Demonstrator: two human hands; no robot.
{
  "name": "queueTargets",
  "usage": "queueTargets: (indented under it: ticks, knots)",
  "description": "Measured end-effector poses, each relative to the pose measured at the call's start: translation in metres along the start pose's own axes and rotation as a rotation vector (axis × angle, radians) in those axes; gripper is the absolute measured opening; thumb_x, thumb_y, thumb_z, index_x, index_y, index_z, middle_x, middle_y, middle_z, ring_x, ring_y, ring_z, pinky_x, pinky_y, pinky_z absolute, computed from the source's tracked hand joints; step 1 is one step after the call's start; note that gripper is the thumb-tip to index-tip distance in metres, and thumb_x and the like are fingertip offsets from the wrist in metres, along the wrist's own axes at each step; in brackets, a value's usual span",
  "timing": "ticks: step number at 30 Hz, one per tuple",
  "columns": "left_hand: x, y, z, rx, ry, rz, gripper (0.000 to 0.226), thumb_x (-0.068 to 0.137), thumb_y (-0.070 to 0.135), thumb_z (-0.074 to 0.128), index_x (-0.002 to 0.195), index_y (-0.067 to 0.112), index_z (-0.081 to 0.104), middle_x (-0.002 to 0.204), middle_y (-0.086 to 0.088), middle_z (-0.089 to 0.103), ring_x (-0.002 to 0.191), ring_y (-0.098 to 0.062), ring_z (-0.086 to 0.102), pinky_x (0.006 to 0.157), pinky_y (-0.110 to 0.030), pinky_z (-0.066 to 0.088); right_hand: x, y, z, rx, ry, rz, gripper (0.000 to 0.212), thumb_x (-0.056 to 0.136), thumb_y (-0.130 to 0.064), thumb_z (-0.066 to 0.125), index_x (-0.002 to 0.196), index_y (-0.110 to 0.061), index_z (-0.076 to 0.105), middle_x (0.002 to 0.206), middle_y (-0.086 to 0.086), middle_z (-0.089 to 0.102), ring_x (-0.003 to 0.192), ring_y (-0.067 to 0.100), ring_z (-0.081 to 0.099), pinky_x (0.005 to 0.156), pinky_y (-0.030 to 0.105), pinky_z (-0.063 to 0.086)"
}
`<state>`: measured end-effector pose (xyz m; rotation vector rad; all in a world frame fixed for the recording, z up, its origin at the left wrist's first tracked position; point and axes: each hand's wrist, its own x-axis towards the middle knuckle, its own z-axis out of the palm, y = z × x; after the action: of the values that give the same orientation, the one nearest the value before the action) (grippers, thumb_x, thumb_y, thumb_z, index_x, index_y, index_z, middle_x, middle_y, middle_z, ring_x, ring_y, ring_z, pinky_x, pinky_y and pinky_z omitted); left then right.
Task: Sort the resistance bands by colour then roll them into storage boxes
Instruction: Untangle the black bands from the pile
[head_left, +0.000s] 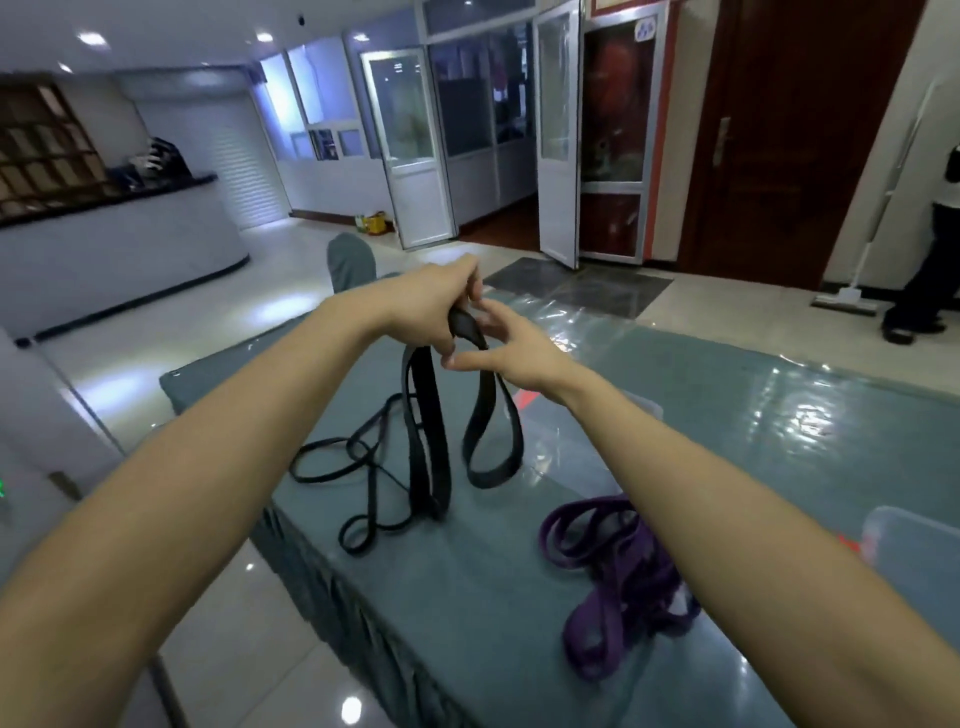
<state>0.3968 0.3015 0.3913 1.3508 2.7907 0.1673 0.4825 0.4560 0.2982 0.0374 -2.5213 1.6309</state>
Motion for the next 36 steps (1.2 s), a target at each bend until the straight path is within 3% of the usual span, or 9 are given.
queueTargets:
  ticks: [3,6,12,17,19,23,26,29,36]
  knots:
    - [-0.012,-0.020,0.000,-0.034,0.095,0.022,0.063,0.078,0.010,0.087,0.124,0.022,0.045,0.103,0.000,0.066,0.094,-0.022,0.066,0.085,-0.048,0.059,0.012,-0.010,-0.001,-0.100,0.013,-0.054,0.035,0.086,-0.025,0.089,0.113,-0.008,0.074,0.094,0.006,0.079,0.088,0.015,0.074,0.093,0.039,0.057]
    - [-0.023,-0.049,0.022,-0.250,0.177,0.024,0.054,0.084,0.020,0.088,0.128,0.024,0.056,0.110,0.005,0.071,0.100,-0.015,0.070,0.092,-0.041,0.058,0.017,-0.032,-0.012,-0.081,0.079,-0.093,0.015,0.086,-0.011,0.086,0.093,-0.005,0.073,0.080,0.007,0.072,0.075,0.016,0.072,0.086,0.048,0.065]
    - [-0.022,-0.061,0.139,-0.844,-0.095,-0.080,0.031,0.091,0.016,0.085,0.119,0.011,0.074,0.118,0.003,0.081,0.113,-0.011,0.074,0.108,-0.037,0.053,0.007,-0.074,-0.039,-0.152,0.079,-0.112,0.019,0.088,-0.007,0.084,0.095,0.002,0.070,0.073,0.009,0.059,0.062,0.015,0.058,0.063,0.029,0.058]
    - [-0.001,-0.089,0.109,-0.943,0.252,-0.149,0.005,0.084,0.010,0.070,0.086,0.007,0.067,0.071,-0.008,0.066,0.068,-0.023,0.065,0.077,-0.044,0.056,-0.005,-0.054,-0.083,-0.354,0.217,0.024,0.040,0.080,-0.039,0.092,0.094,-0.007,0.072,0.077,0.004,0.066,0.062,0.013,0.058,0.060,0.029,0.049]
    - [0.003,-0.103,0.067,-0.761,0.392,-0.092,0.010,0.080,0.016,0.072,0.090,0.017,0.069,0.074,0.003,0.063,0.068,-0.014,0.058,0.069,-0.034,0.047,-0.011,-0.043,-0.091,-0.445,0.179,0.086,0.050,0.077,-0.054,0.092,0.104,-0.017,0.074,0.085,-0.003,0.070,0.069,0.014,0.061,0.066,0.032,0.049]
    - [0.009,-0.114,0.008,0.083,0.071,0.035,0.019,0.086,0.024,0.080,0.093,0.029,0.063,0.092,0.000,0.067,0.089,-0.023,0.065,0.083,-0.043,0.056,-0.016,-0.030,-0.091,-0.472,0.206,0.046,0.041,0.082,-0.062,0.084,0.099,-0.025,0.078,0.082,-0.012,0.069,0.073,0.005,0.062,0.071,0.027,0.047]
    - [0.010,-0.115,-0.014,-0.405,0.210,0.048,0.016,0.088,0.014,0.077,0.094,0.023,0.065,0.095,-0.009,0.075,0.102,-0.037,0.073,0.091,-0.049,0.057,-0.012,-0.022,-0.084,-0.425,0.225,0.077,0.047,0.085,-0.060,0.083,0.096,-0.016,0.070,0.072,-0.005,0.067,0.065,0.015,0.064,0.067,0.037,0.056]
    - [0.005,-0.103,-0.019,-0.989,-0.004,0.141,0.034,0.095,0.002,0.076,0.126,0.009,0.063,0.101,-0.015,0.078,0.099,-0.032,0.077,0.091,-0.042,0.061,-0.009,-0.005,-0.074,-0.293,0.127,0.123,0.052,0.070,-0.050,0.094,0.089,-0.013,0.063,0.073,-0.003,0.065,0.075,0.023,0.072,0.092,0.059,0.062]
    - [0.007,-0.099,-0.005,-0.443,-0.298,0.111,0.056,0.082,0.052,0.089,0.102,0.002,0.072,0.074,0.003,0.059,0.074,-0.017,0.052,0.076,-0.032,0.041,-0.024,0.002,-0.065,-0.030,0.094,0.117,0.042,0.071,-0.051,0.095,0.085,-0.018,0.073,0.084,0.008,0.058,0.082,0.026,0.056,0.085,0.043,0.052]
